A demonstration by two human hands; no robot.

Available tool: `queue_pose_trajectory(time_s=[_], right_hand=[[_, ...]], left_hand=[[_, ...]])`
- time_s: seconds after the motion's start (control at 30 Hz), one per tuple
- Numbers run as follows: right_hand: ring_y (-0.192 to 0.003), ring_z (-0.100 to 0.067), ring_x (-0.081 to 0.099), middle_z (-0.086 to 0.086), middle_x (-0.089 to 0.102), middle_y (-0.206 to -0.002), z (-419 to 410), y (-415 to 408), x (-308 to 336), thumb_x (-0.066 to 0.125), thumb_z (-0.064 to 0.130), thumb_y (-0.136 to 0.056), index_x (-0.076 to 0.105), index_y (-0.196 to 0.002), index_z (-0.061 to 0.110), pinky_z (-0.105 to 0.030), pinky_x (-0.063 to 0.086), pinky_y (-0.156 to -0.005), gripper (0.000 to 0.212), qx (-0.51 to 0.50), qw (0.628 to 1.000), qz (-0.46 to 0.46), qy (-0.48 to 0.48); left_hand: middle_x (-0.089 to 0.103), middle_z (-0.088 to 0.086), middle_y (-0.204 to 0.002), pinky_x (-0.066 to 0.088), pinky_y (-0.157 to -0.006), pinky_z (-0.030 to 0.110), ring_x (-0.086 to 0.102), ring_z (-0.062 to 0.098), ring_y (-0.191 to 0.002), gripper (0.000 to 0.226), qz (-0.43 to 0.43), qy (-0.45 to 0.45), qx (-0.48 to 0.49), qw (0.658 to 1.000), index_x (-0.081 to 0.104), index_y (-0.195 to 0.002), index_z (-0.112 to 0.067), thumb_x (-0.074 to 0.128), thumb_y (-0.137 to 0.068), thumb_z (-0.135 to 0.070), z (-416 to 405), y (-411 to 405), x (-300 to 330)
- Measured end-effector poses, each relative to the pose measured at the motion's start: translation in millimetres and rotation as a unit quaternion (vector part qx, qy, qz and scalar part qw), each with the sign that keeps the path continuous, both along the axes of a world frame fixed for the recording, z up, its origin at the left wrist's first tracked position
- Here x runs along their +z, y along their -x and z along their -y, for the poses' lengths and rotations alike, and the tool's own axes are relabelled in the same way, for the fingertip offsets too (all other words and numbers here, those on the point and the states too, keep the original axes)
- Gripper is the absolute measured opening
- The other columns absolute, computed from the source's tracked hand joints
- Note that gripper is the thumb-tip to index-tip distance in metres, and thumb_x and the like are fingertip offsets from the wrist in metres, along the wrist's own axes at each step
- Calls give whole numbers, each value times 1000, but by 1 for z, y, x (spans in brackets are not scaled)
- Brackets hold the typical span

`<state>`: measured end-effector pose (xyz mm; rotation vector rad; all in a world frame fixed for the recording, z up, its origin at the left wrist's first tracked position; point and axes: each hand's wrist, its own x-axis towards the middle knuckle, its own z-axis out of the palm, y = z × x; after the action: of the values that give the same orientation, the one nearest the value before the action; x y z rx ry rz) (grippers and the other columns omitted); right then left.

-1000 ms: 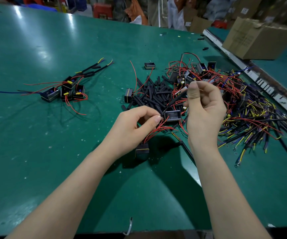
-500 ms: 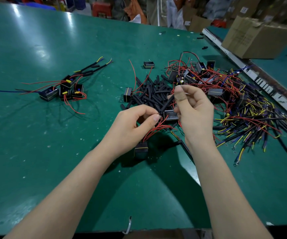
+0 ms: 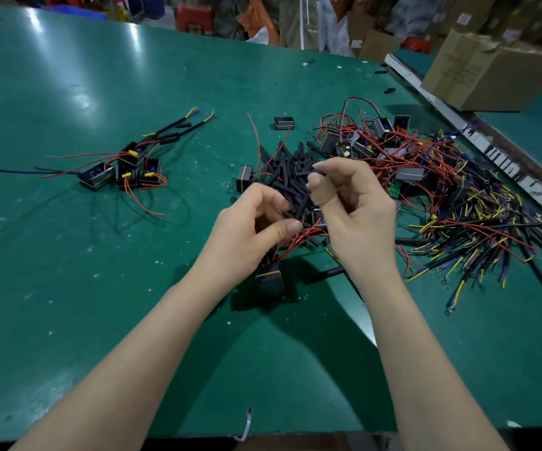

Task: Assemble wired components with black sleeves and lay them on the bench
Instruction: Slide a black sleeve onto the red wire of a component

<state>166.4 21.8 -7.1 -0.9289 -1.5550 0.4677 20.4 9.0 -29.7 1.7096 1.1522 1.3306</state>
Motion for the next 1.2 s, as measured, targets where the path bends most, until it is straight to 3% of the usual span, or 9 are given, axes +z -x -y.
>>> queue_pose_trajectory(time_s=[0.13, 0.23, 0.33, 0.5, 0.63, 0.73, 0.9, 1.1, 1.2], right_hand=[[-74, -9, 60, 15, 63, -83, 1, -1, -2, 64, 20, -91, 59, -96, 32, -28, 50, -70, 13, -30, 999, 15, -11], [-71, -5, 60, 13, 64, -79, 1, -1, -2, 66, 19, -90, 60, -96, 28, -20, 47, -68, 12, -3, 999, 1, 33], [-63, 5, 55, 10, 63, -71, -2, -2, -1, 66, 17, -89, 57, -105, 22, -11, 39, -65, 19, 56, 988, 8, 141], [-57, 4, 50, 17, 61, -62, 0, -3, 4, 69, 14, -86, 55, -109, 19, -9, 36, -61, 27, 62, 988, -24, 136], [-64, -2, 53, 11, 65, -68, 4, -7, 6, 74, 13, -82, 57, -106, 22, -15, 40, -66, 31, 136, 971, 47, 189], [-68, -4, 55, 10, 67, -71, 6, -10, 7, 79, 18, -76, 58, -102, 29, -19, 43, -71, 36, 174, 960, 80, 204], [-79, -27, 64, 3, 72, -80, 7, -10, 5, 79, 27, -68, 54, -103, 39, -55, 49, -88, 45, 181, 956, 62, 224], [-72, -6, 61, 6, 71, -77, 5, -15, 1, 81, 25, -68, 38, -123, 32, -24, 43, -77, 71, 224, 923, 89, 300], [-76, -3, 61, 7, 73, -82, 7, -13, -1, 82, 23, -73, 48, -112, 30, -23, 41, -76, 52, 235, 898, 157, 336]], left_hand=[[60, -11, -72, 44, -64, 16, 55, 2, -64, 32, 68, 53, -39, 996, 53, -94, -31, 72, -68, -32, 0, 2, 3], [54, -7, -79, 47, -58, 17, 50, 3, -58, 46, 123, 94, -69, 986, 53, -103, -28, 74, -62, -25, -2, 5, 3], [47, -6, -84, 47, -59, 19, 47, 4, -56, 49, 120, 87, -55, 987, 54, -105, -29, 75, -61, -23, -2, 7, 5], [54, -8, -84, 54, -67, 25, 55, 6, -65, 36, 117, 94, -73, 986, 63, -99, -30, 74, -65, -31, 0, 7, 6], [58, -5, -91, 51, -79, 31, 56, 13, -76, 39, 104, 99, -67, 987, 63, -100, -30, 76, -63, -30, -1, 13, 8], [61, -12, -84, 51, -67, 21, 57, 6, -72, 27, 121, 79, -49, 988, 62, -99, -26, 74, -76, -32, -2, 17, 10], [64, -12, -70, 42, -61, 21, 52, 9, -66, 13, 74, 71, -61, 993, 68, -75, -27, 73, -73, -39, 0, 18, 11], [63, -14, -63, 43, -61, 10, 53, -2, -60, 6, 73, 59, -69, 993, 66, -77, -18, 69, -78, -23, 1, 18, 12], [58, -16, -56, 38, -56, 6, 49, -6, -53, 9, 73, 60, -52, 994, 64, -79, -14, 63, -87, -10, 0, 18, 12]])
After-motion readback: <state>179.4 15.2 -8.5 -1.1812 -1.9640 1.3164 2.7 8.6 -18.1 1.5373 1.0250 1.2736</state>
